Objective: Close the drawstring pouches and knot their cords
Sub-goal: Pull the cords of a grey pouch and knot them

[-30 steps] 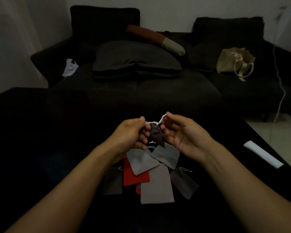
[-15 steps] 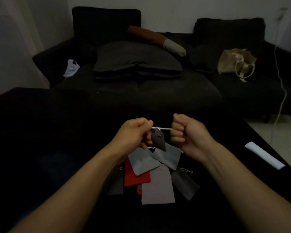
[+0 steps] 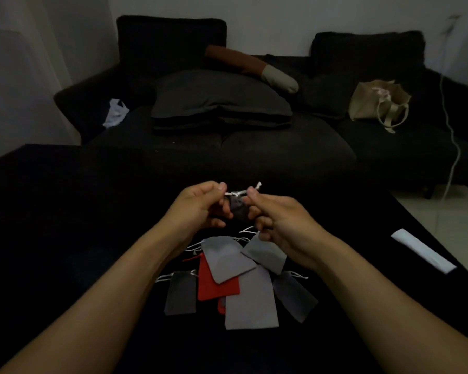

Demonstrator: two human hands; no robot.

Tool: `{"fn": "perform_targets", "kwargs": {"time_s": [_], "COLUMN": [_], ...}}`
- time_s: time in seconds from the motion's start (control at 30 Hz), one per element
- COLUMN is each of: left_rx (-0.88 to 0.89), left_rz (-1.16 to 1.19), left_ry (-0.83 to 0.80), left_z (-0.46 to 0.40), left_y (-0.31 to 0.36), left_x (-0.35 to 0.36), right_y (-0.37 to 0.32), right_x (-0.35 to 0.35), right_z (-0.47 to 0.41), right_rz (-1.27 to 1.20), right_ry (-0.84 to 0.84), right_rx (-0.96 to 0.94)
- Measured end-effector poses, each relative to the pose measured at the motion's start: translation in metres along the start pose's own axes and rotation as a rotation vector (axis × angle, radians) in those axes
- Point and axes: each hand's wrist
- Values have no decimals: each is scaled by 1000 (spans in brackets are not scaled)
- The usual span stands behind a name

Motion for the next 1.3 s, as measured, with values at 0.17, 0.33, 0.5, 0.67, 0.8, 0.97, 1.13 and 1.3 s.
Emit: {"fn": "perform_targets", "kwargs": {"time_s": [0.17,0.33,0.5,0.67,0.8,0.97,1.13,1.3], "left_rx": [62,109,172,154,-52,-44,25,126], "left_rz": [-171,-254,-324,-291,-204,-341,-368,-443], "left_ry": [-105,-88,-37,-32,-161,-209,-184,-104], "left_z": [6,5,1,-3,2,5,3,1], "left_y": [-10,-12,-13,-11,-17,-22,-22,-21], "left_x": [14,14,8,8,8,16,11,8], "right_y": [8,3,-1,-1,5,6,5,12], "right_x": [5,-4,-8,-10,-4,1,-5,-14], "right_z": [-2,-5,-4,-6,-2,1,-1,-2], "right_rz": [-133,-400,-494,-524,-254,-49,-45,202], "right_ry": [45,28,37,51,-18,16,89,68], "right_rx": [60,131,145,156,128,105,39,-92]}}
Point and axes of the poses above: each hand's wrist, its own z-axis away from the middle knuckle, its own x-axis out of the palm, y = z × x, and after that the axes turned 5 degrees about y, right-handed
